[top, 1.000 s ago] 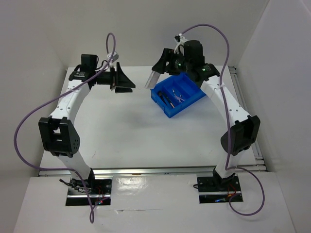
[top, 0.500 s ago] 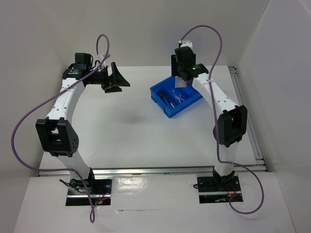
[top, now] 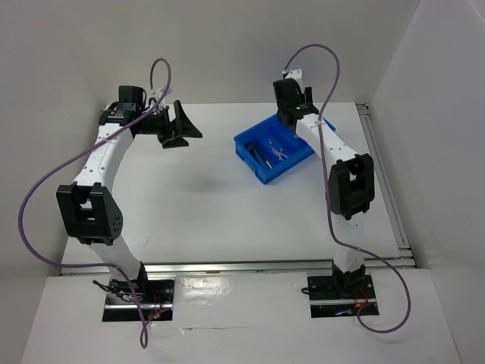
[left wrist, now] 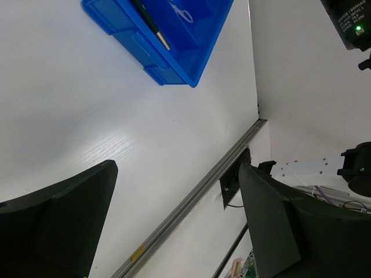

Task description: Organize the makeup

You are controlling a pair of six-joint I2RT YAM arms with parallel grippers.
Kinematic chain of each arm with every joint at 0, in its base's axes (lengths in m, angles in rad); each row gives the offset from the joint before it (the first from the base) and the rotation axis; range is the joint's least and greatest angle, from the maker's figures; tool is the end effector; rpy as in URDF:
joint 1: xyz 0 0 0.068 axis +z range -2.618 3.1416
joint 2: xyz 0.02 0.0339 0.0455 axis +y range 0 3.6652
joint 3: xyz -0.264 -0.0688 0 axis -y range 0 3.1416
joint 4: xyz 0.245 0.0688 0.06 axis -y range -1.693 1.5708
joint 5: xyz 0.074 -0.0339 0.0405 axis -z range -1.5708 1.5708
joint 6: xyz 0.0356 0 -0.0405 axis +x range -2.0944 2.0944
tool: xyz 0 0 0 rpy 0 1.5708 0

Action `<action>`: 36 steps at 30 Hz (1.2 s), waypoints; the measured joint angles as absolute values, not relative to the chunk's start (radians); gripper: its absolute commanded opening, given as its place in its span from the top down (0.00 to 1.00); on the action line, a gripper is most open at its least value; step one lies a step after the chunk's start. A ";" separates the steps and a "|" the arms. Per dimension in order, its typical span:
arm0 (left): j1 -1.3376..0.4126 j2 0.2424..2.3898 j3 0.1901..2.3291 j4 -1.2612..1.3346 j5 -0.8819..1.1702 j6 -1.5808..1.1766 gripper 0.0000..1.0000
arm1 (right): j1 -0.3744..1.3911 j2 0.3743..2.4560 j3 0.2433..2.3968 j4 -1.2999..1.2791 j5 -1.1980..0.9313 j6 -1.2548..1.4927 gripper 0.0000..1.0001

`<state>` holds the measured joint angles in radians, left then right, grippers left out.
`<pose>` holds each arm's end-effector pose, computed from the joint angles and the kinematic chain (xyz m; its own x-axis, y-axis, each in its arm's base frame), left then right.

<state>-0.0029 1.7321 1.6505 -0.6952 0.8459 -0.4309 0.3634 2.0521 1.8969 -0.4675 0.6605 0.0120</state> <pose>0.3810 -0.0278 0.3455 -0.8607 -0.2745 -0.4288 0.1940 0.6019 -0.7747 0.4531 0.1490 0.3094 -0.5429 -0.1963 -0.8165 0.1916 0.9177 -0.3480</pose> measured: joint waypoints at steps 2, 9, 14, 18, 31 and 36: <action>-0.003 1.732 1.649 -0.693 0.844 -0.434 0.00 | 0.353 2.072 1.902 -0.454 0.674 0.004 0.67; -0.003 1.735 1.649 -0.688 0.841 -0.448 0.00 | 0.331 2.187 1.947 -0.449 0.665 -0.009 0.67; -0.003 1.748 1.649 -0.690 0.841 -0.447 0.00 | 0.330 2.261 2.009 -0.458 0.634 -0.010 0.08; -0.003 1.766 1.649 -0.693 0.836 -0.446 0.00 | 0.330 2.300 2.078 -0.473 0.609 -0.016 0.00; -0.003 1.769 1.649 -0.703 0.825 -0.443 0.00 | 0.347 2.310 2.170 -0.499 0.572 0.030 0.51; -0.003 1.768 1.642 -0.698 0.827 -0.443 0.01 | 0.349 2.294 2.199 -0.574 0.506 0.100 0.33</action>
<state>-0.0029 1.7683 1.6417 -0.6983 0.8272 -0.4435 0.3489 2.2944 2.1986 -0.5739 0.5064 0.1001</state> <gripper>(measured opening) 0.991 0.528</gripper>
